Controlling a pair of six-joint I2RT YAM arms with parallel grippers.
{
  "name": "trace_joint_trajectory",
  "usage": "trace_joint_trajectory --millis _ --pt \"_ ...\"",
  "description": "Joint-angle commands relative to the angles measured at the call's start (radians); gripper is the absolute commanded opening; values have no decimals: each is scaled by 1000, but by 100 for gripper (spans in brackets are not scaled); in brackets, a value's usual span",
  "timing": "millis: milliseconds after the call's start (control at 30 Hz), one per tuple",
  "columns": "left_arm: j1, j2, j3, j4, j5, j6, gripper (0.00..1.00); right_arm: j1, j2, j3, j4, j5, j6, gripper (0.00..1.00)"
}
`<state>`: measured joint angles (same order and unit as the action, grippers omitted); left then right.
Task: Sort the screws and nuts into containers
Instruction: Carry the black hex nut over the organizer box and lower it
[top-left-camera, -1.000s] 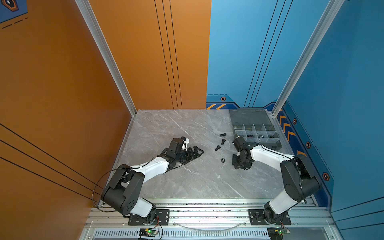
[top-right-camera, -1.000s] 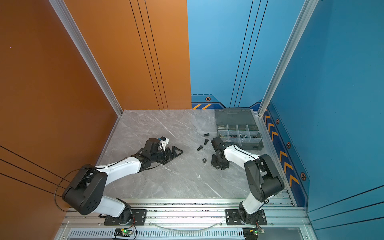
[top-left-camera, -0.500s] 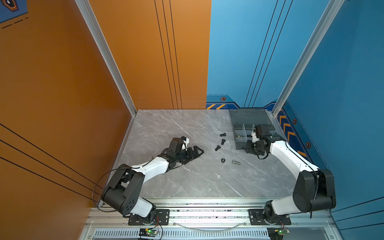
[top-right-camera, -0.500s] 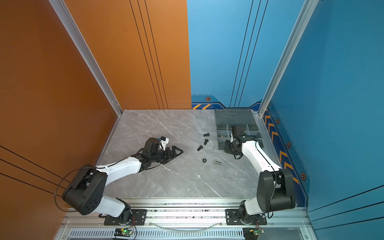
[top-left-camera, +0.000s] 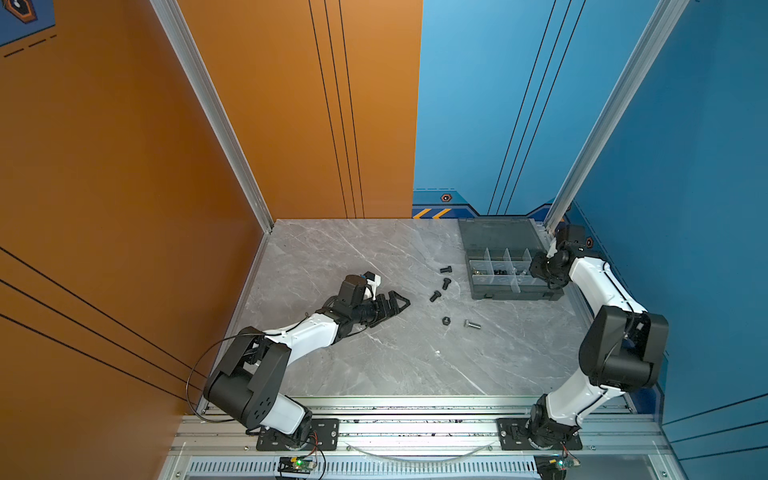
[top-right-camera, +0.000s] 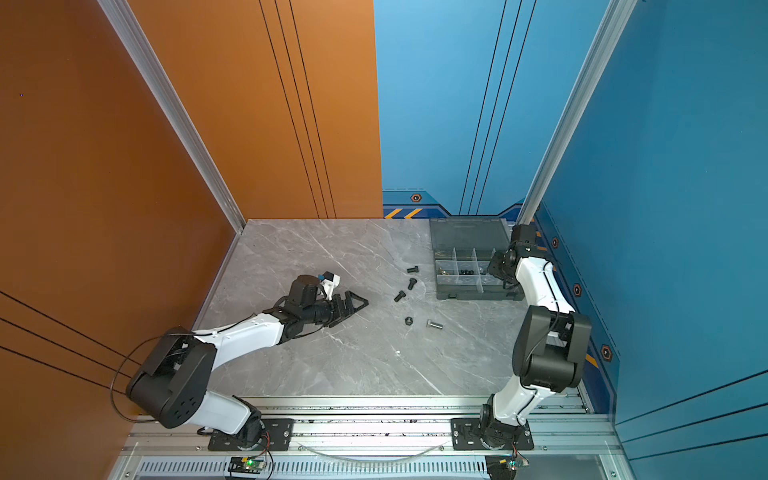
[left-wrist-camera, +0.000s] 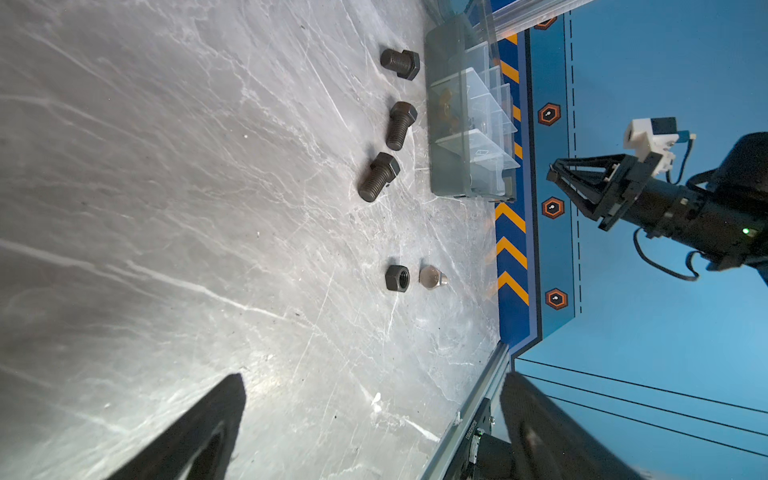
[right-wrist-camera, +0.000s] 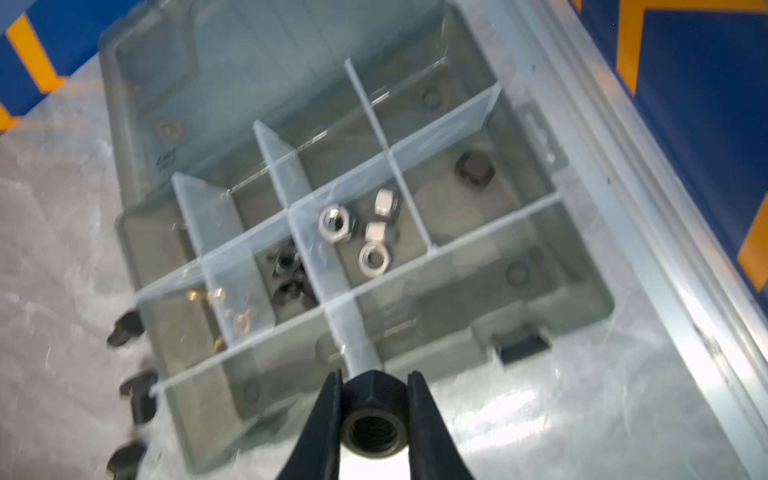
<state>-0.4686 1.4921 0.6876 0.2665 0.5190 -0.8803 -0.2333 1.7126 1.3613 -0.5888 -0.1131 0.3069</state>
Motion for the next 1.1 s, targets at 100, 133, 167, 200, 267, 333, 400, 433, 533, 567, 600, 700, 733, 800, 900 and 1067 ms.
trace_joint_trajectory --millis 100,133,167,200,267,333,400,433,533,567,600,700,733,800,900,1067 --pt "-8 1 16 4 44 8 98 -41 136 147 64 41 12 0" --pt "-8 -2 16 1 45 9 98 -46 158 165 67 49 17 0" --pt "-7 -6 16 -3 43 10 98 -48 175 180 67 52 20 0" --pt "-8 -11 18 -12 40 14 98 -54 194 195 70 55 24 0" --pt "-6 -13 20 -23 39 20 98 -62 224 210 89 59 31 0" --pt "-6 -16 20 -28 39 22 98 -70 250 223 108 62 37 0" --pt "-7 -20 19 -30 36 24 98 -79 278 240 113 64 44 0" --pt "-7 -21 18 -29 33 21 98 -83 291 248 113 60 48 0" --pt "-7 -23 15 -31 26 20 98 -92 327 267 125 56 58 0" --pt "-8 -24 14 -31 21 20 98 -93 338 276 125 55 64 0" --pt "-8 -24 12 -32 20 19 98 -95 350 285 126 47 68 0" --pt "-8 -26 9 -30 11 15 98 -95 394 313 123 41 75 0" --pt "-7 -27 7 -32 9 15 98 -96 405 323 118 42 75 0" --pt "-8 -27 7 -32 3 14 98 -95 424 337 110 35 77 0" --pt "-9 -27 7 -31 2 10 98 -94 436 338 113 37 79 0" --pt "-9 -28 14 -44 -2 16 98 -94 445 340 110 31 81 10"
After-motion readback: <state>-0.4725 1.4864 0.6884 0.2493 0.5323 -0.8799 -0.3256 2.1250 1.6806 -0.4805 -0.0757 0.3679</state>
